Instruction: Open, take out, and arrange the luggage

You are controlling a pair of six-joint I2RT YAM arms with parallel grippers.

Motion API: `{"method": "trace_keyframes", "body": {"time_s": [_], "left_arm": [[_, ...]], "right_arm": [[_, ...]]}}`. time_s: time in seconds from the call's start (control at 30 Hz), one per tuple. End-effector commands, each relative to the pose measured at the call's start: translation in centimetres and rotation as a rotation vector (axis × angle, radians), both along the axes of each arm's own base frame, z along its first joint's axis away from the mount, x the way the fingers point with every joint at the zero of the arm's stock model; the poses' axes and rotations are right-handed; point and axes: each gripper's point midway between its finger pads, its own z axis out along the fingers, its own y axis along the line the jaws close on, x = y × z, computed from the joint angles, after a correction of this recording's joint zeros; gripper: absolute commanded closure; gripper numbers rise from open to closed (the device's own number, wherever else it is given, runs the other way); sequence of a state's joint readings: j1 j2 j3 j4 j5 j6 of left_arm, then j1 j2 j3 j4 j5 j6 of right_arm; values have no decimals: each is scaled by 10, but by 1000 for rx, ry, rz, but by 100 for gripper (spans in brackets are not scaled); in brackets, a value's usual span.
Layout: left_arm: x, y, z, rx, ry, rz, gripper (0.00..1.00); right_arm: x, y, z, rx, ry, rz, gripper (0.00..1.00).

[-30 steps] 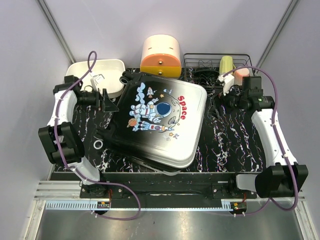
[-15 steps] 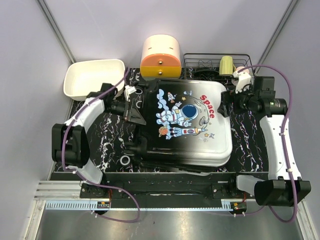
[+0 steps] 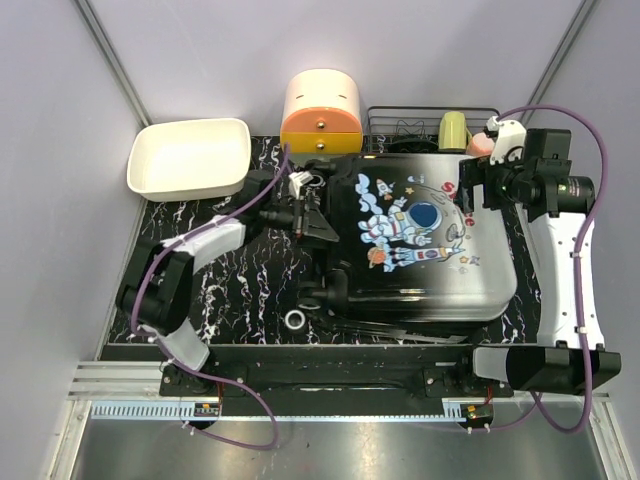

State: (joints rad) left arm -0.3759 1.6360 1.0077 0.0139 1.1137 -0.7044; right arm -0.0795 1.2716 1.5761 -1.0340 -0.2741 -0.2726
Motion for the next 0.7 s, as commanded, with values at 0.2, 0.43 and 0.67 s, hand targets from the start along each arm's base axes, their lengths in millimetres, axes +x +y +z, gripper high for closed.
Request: {"method": "trace_keyframes", "body": {"time_s": [0.2,0.43,0.67], "left_arm": [[58,-95,9,-80,-206,128,14],[42,-79,52,-84,-391,23,8],[-34,6,36,121,-792,-300,2]], "right_arm": [[-5,-2,-1,191,190,-95,0],[-17,18,17,301,179,-6,0],[-61,45,28,363,145,116,0]]}}
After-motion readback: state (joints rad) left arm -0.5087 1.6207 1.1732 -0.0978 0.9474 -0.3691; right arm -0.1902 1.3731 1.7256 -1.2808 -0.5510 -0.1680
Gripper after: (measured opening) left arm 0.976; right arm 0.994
